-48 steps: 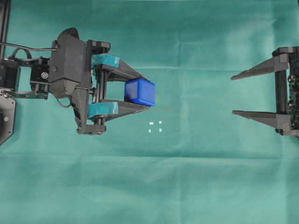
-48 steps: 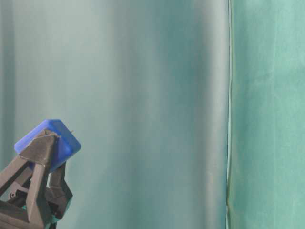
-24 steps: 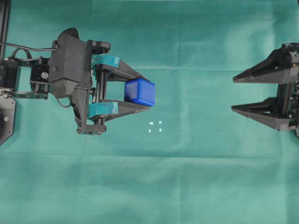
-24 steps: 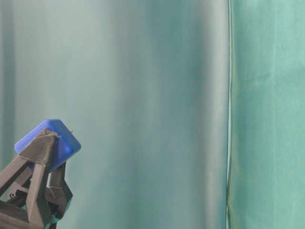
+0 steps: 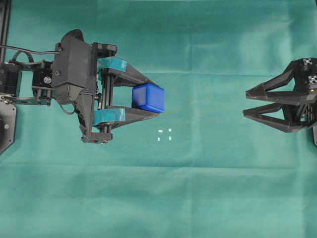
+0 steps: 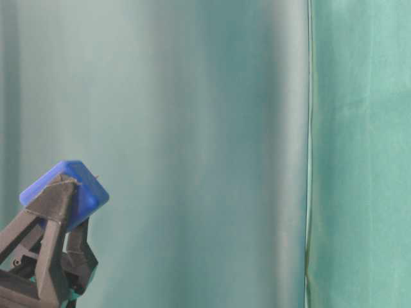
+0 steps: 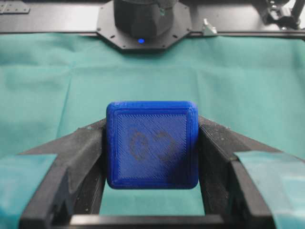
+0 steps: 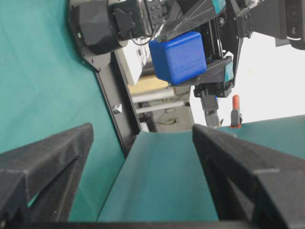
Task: Handover the blue block to the right arm after grasping it with the left arm, then place it in the designated position.
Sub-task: 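Move the open right gripper toward the cube held by the left gripper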
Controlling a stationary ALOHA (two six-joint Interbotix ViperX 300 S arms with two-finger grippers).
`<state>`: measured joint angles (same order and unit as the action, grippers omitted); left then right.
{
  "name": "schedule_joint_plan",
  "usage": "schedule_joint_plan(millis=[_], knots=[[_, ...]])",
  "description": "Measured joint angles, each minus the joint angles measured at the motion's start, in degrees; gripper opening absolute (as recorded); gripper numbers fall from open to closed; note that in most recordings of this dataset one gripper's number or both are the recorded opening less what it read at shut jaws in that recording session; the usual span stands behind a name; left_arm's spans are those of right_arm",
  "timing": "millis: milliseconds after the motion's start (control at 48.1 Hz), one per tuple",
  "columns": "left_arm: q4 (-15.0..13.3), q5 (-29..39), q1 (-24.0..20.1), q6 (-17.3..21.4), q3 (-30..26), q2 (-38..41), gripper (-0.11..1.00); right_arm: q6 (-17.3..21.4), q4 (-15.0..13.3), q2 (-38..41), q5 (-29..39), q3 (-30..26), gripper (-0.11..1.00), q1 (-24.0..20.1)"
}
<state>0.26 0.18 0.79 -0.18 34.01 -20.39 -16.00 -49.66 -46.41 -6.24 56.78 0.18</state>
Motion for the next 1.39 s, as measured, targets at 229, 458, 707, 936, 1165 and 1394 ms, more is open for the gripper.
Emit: schedule_joint_plan(millis=[229,458,707,936,1165,1394], knots=[[0.0,0.09,0.0,0.0,0.0,0.09,0.47,-0.18,-0.09,0.0,-0.09,-0.09,0.91,-0.09],[0.0,0.0,0.0,0.0,0.0,0.09,0.47,-0.18,-0.09,0.0,-0.09,-0.09,0.91,-0.09],[0.0,0.0,0.0,0.0,0.0,0.09,0.47,-0.26,-0.18,0.0,-0.09,0.0,0.91,-0.09],[0.0,0.0,0.09,0.0,0.0,0.09,0.47,-0.18,-0.18,0.0,-0.09,-0.09,0.91,0.0],[0.0,0.0,0.0,0.0,0.0,0.0,0.47,-0.26,-0.18,0.09,-0.09,-0.18,0.91,-0.09],[0.0,0.18,0.0,0.0,0.0,0.09,0.47,-0.62,-0.18,3.34,0.0,-2.29,0.91,0.0]])
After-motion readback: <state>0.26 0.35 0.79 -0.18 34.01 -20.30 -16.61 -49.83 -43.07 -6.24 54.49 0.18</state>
